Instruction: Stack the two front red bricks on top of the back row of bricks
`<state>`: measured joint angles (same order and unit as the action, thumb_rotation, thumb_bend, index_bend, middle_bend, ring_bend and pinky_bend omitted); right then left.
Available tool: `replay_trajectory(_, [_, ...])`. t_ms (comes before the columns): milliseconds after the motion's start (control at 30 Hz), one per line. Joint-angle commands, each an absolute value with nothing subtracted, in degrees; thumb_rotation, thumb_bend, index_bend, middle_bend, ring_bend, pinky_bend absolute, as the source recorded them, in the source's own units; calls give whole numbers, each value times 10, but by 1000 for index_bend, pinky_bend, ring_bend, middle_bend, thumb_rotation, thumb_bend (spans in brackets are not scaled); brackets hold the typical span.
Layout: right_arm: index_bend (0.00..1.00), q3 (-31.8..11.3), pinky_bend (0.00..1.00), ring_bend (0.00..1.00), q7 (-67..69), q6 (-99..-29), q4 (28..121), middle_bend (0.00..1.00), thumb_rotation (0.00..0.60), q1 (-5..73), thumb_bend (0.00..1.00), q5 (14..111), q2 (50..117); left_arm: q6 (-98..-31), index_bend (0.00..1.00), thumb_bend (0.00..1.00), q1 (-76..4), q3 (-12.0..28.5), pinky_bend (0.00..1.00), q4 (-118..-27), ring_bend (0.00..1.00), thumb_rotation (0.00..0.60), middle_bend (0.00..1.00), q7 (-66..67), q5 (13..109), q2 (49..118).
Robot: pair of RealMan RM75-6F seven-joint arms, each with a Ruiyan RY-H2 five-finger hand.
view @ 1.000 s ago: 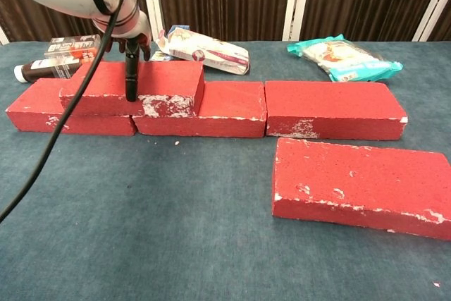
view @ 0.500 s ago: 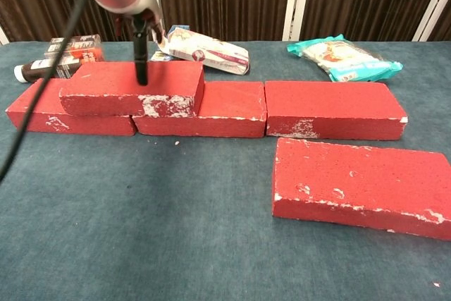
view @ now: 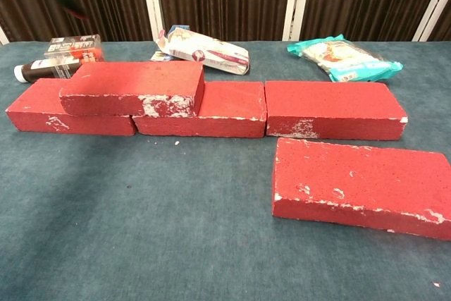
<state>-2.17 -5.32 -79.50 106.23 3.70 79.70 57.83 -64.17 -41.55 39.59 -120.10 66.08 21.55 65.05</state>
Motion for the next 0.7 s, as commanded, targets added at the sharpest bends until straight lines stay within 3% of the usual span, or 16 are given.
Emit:
replay_trajectory(33, [169, -21, 0, 0, -59, -790, 1062, 22, 600, 40, 648, 794, 581, -686, 0, 0, -94, 259, 59, -1211, 0, 600, 0, 323, 676, 538])
replay_trajectory(100, [168, -20, 0, 0, -65, -787, 1062, 22, 600, 41, 648, 794, 584, -704, 0, 8, -63, 216, 57, -1163, 0, 600, 0, 271, 743, 538])
replay_trajectory(233, [166, -17, 0, 0, -72, -786, 1062, 22, 600, 42, 638, 799, 589, -736, 0, 182, -29, 143, 50, -1067, 0, 600, 0, 164, 829, 564])
replay_trajectory(333, [160, -17, 0, 0, -72, -787, 1061, 22, 600, 42, 586, 798, 589, -767, 0, 183, -10, 104, 46, -1004, 0, 600, 0, 90, 871, 591])
replay_trajectory(533, [153, -18, 0, 0, -84, -777, 1060, 22, 600, 47, 520, 789, 593, -813, 0, 183, 5, 73, 43, -936, 0, 600, 0, 63, 894, 632])
replay_trajectory(700, [117, -18, 0, 0, -121, -746, 1083, 22, 600, 66, 299, 776, 593, -829, 0, 183, 4, 66, 37, -931, 0, 600, 0, 58, 894, 639])
